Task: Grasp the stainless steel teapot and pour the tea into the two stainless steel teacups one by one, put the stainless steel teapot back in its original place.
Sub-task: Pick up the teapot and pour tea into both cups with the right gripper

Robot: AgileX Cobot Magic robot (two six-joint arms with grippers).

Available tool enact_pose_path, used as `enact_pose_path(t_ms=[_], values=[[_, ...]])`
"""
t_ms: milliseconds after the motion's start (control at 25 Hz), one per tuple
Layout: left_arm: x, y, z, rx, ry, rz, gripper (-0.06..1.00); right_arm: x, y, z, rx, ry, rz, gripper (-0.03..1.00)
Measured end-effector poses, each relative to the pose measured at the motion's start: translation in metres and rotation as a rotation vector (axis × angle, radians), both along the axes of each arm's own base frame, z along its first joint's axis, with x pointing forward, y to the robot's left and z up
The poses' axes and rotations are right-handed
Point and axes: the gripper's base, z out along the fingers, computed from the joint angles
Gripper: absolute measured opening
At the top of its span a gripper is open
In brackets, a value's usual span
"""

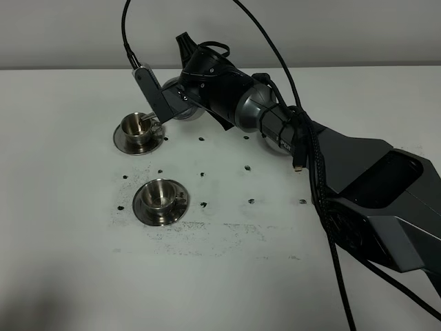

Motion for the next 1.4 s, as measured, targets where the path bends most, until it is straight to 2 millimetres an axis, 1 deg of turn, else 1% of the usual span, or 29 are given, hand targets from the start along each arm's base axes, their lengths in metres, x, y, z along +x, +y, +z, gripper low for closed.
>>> enact_pose_path(t_ms=[640,1400], values=[[0.0000,0.0000,0.0000,0.000,0.000,0.000,0.62,0.0019,0.0006,0.0021,-0.061,-0.036,0.054,0.18],[0.0000,0.0000,0.0000,0.000,0.000,0.000,0.62,0.0025,0.0007,0.0029,-0.077,-0.047,0.069,0.18]])
